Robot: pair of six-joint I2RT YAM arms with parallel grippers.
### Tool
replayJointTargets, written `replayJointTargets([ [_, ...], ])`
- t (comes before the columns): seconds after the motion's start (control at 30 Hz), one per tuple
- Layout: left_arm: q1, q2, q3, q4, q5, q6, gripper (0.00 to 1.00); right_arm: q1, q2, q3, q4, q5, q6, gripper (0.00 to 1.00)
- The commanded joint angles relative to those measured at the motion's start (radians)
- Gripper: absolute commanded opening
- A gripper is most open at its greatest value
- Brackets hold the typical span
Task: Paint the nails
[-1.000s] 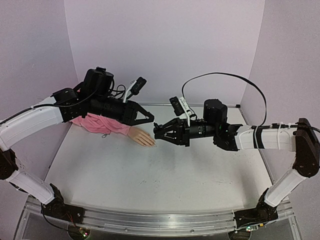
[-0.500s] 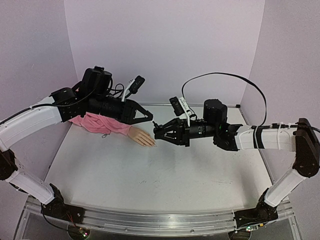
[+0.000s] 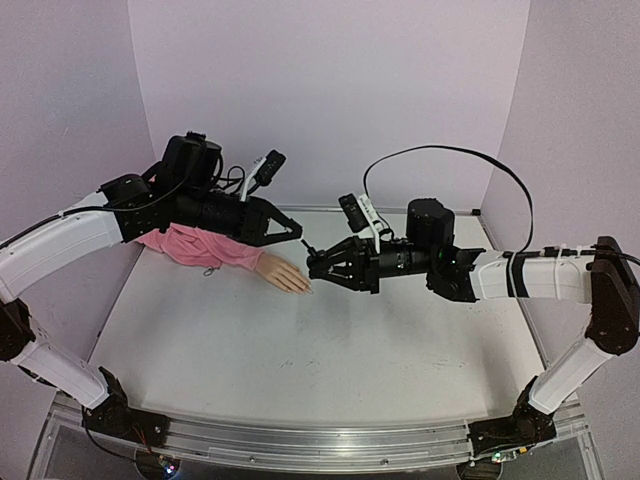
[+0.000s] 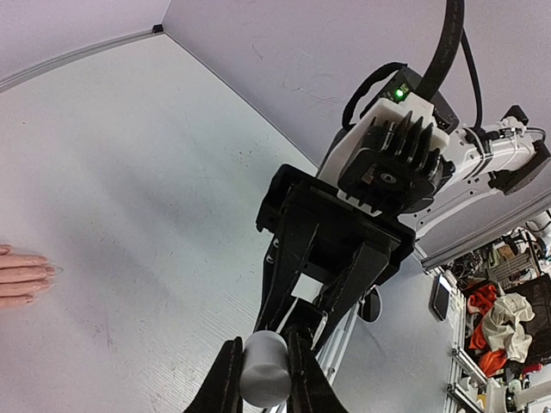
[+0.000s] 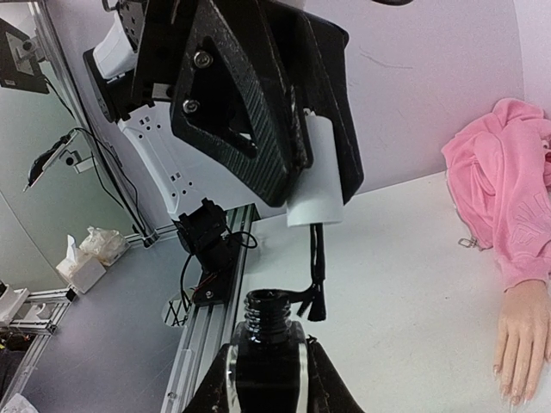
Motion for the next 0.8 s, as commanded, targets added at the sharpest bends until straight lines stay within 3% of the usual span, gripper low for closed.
replayJointTargets([
  [0.0, 0.004, -0.038, 0.018, 0.017, 0.001, 0.005, 0.00, 0.002, -0.013, 0.036, 0.076, -0.028, -0.015, 0.00],
  [0.23, 0.020, -0.062, 0.006, 0.017, -0.006, 0.002, 0.00, 0.003, -0.051, -0.005, 0.076, 0.019, -0.045, 0.00],
  [0.77, 0.156, 0.020, -0.128, 0.087, 0.058, 0.101, 0.00, -0.109, -0.331, -0.290, 0.085, 0.366, -0.163, 0.00],
])
